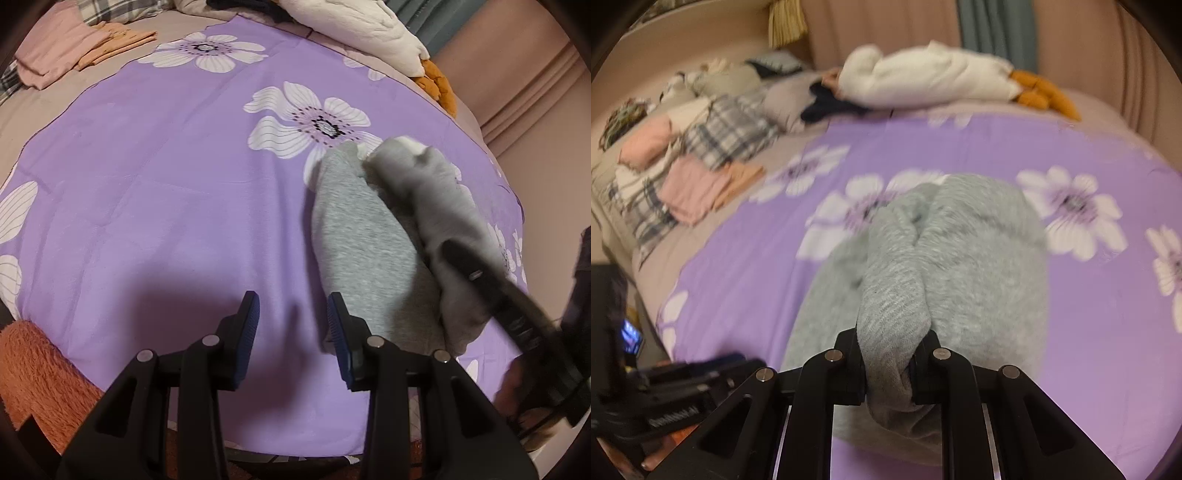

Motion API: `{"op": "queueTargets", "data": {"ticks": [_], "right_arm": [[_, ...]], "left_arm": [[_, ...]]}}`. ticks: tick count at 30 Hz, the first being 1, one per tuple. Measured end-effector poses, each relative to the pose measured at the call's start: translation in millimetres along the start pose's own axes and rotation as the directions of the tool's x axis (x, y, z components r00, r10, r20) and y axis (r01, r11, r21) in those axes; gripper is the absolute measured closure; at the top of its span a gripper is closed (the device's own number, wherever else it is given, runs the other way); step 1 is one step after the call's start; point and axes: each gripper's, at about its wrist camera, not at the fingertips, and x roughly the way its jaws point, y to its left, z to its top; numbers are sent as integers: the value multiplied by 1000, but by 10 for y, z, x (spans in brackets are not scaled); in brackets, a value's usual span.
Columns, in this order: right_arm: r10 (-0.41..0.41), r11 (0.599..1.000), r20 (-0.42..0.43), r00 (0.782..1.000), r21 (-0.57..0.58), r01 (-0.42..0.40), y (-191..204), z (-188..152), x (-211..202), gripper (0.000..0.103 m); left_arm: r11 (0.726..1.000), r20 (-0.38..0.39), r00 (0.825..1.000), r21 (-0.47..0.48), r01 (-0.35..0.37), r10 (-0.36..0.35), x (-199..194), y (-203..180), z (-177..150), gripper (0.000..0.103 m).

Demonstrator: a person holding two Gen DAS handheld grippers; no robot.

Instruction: Fold small clothes

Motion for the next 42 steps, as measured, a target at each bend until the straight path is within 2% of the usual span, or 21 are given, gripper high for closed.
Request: {"op": "queueTargets", "data": {"ticks": [4, 11, 14, 17, 19, 21, 24, 26, 29, 32, 36, 38, 40, 42], "right_arm": [[-6, 1000, -67, 998, -16, 5, 65, -93, 198, 85], [15, 1000, -93, 996, -7, -15, 33, -82, 174, 86], [42, 999, -97, 994, -7, -43, -4, -60, 110, 83], [68, 998, -92, 993, 0, -69, -37, -42, -7, 72], [91, 996, -77, 993, 24, -89, -78, -33, -130, 44], [85, 996, -42, 996, 36, -83, -130, -25, -264, 35], [44, 997, 9, 999, 69, -44, -274, -32, -467, 32], [10, 994, 27, 1000, 107, -12, -401, -50, -552, 31], [-56, 984, 28, 998, 170, 51, -611, -107, -615, 31], [-106, 967, 8, 994, 234, 101, -805, -186, -622, 31], [-158, 941, -33, 987, 297, 160, -991, -299, -593, 31], [-165, 935, -45, 985, 311, 171, -1058, -337, -598, 31], [-171, 928, -58, 984, 325, 181, -1110, -378, -585, 31], [-171, 924, -66, 983, 336, 183, -1142, -414, -575, 31]], "left_arm": [[1000, 3, 1000, -8, -10, 10, -29, 51, -7, 63], [1000, 8, 1000, -21, -6, 6, -73, 72, 14, 61], [1000, 19, 1000, -18, -3, 3, -115, 68, 63, 54], [1000, 43, 999, -8, 2, -1, -188, 51, 132, 49], [1000, 63, 998, -7, 16, -16, -243, 46, 206, 45], [999, 80, 996, -10, 50, -49, -290, 22, 289, 42], [995, 88, 991, 0, 99, -98, -314, -61, 394, 35], [990, 81, 987, 16, 142, -142, -290, -154, 468, 34], [974, 38, 974, 57, 220, -222, -142, -336, 571, 29], [956, -41, 960, 87, 280, -277, 115, -550, 657, 29], [943, -119, 947, 116, 311, -298, 461, -804, 734, 30], [945, -143, 950, 138, 298, -279, 615, -903, 742, 31], [954, -153, 961, 159, 255, -232, 743, -963, 725, 32], [958, -155, 965, 165, 236, -212, 821, -983, 697, 54]]}}
